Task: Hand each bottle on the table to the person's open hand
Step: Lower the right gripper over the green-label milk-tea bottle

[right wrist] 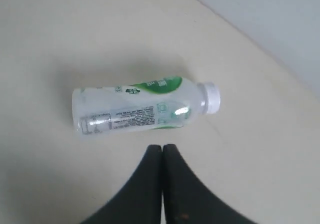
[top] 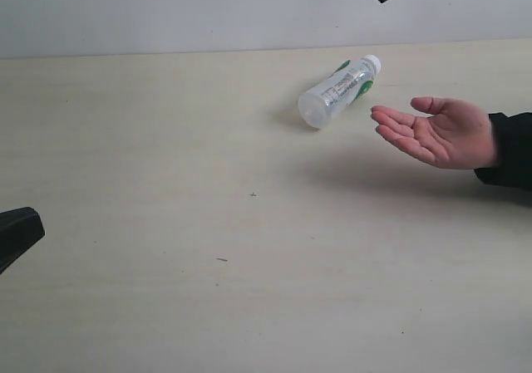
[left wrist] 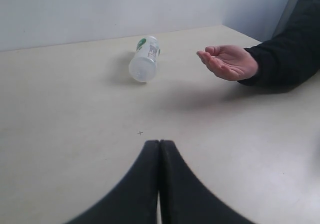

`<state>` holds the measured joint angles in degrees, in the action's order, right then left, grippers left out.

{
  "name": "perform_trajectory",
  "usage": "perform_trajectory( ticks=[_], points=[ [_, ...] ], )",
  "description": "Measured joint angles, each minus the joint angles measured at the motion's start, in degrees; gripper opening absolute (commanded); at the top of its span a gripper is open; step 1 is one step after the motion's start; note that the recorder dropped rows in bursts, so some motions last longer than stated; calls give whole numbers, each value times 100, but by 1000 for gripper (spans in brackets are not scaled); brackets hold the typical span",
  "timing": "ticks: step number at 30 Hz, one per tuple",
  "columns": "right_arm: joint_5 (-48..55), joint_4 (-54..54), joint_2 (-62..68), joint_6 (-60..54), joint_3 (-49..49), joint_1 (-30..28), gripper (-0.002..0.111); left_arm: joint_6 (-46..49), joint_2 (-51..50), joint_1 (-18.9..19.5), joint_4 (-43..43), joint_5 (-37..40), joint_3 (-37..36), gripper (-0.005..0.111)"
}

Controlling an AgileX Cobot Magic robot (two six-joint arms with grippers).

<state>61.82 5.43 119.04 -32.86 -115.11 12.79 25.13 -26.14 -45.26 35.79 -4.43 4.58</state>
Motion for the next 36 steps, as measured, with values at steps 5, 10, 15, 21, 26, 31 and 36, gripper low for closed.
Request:
perform_trajectory(
  ticks=[5, 10, 15, 21, 26, 31, 36],
  points=[
    [111, 21, 93, -4139, -24, 185, 4, 0, 0, 0, 0, 0, 0, 0],
    [-227, 10, 305, -5711, -24, 157, 35, 0, 0, 0, 0, 0, 0, 0],
    [-458, 1, 712, -6728, -24, 79, 87, 0, 0, 0, 0, 0, 0, 0],
    [-814, 304, 1069, -7289, -37, 58, 89, 0, 0, 0, 0, 0, 0, 0],
    [-879, 387, 1235, -7488, -37, 58, 89, 0, 0, 0, 0, 0, 0, 0],
    [-893, 344, 1412, -7666, -37, 58, 89, 0, 0, 0, 0, 0, 0, 0],
    [-1002, 65, 1679, -7724, -37, 58, 89, 0, 0, 0, 0, 0, 0, 0]
  ],
)
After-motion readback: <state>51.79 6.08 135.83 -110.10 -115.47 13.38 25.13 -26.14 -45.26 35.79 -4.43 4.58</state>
